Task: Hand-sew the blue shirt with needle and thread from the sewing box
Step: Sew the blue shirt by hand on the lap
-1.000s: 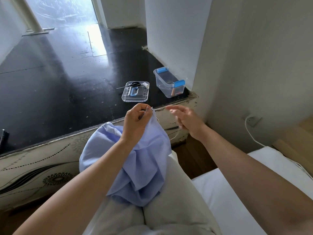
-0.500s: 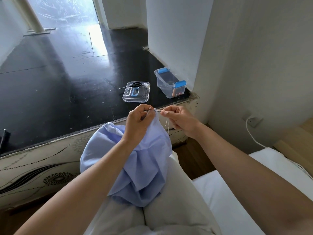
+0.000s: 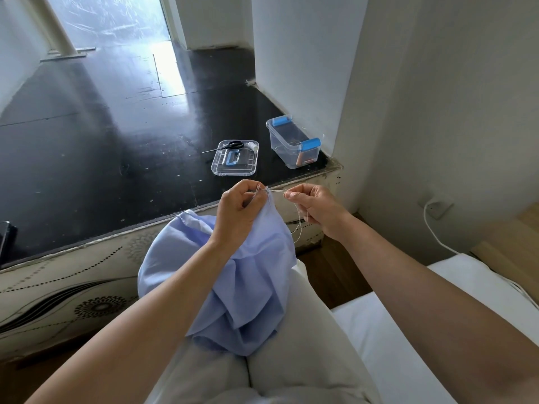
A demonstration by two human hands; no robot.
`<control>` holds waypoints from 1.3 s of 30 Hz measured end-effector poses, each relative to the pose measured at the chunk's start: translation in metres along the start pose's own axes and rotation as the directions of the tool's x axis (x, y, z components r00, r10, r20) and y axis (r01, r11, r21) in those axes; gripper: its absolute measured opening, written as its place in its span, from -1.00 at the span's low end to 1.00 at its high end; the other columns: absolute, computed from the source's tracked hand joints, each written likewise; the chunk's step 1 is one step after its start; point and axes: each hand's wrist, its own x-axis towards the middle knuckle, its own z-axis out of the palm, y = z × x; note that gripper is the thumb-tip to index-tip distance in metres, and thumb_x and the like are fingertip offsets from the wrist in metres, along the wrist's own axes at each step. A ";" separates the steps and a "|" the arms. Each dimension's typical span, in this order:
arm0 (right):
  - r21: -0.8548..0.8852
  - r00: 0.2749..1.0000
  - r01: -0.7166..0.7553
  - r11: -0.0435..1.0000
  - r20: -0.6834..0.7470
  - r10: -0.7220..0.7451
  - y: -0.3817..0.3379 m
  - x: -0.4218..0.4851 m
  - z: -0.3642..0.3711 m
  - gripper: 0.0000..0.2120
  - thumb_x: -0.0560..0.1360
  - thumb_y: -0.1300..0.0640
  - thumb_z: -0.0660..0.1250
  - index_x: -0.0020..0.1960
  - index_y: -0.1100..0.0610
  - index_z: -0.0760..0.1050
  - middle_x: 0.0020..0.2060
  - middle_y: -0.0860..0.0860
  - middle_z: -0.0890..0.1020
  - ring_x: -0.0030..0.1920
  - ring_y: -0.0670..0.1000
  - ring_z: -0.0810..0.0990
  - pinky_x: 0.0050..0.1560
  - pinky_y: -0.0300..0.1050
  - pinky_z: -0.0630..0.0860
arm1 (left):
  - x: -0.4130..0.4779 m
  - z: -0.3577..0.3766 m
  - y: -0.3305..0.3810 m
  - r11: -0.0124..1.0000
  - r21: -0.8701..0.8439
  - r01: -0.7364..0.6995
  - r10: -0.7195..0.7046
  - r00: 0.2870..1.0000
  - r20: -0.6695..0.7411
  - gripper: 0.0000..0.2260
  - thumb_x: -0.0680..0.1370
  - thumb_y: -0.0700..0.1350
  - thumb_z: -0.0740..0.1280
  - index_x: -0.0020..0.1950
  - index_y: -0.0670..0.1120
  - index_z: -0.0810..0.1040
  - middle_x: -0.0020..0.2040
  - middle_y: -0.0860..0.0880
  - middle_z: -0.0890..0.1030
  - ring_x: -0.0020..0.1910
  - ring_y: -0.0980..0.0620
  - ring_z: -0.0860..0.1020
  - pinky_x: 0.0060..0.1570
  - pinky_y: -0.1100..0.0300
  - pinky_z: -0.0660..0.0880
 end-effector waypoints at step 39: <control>-0.221 0.897 0.441 0.870 0.151 -0.416 -0.003 -0.014 0.013 -0.84 0.58 0.25 0.30 0.12 0.22 0.59 -0.35 0.04 0.66 -0.43 -0.09 0.61 -0.34 -0.29 0.58 | 0.004 0.003 -0.012 0.997 0.050 0.052 -0.041 0.979 -0.199 -0.94 0.48 -0.10 0.47 -0.13 -0.07 0.66 -0.25 0.05 0.64 -0.29 0.18 0.58 -0.19 0.33 0.55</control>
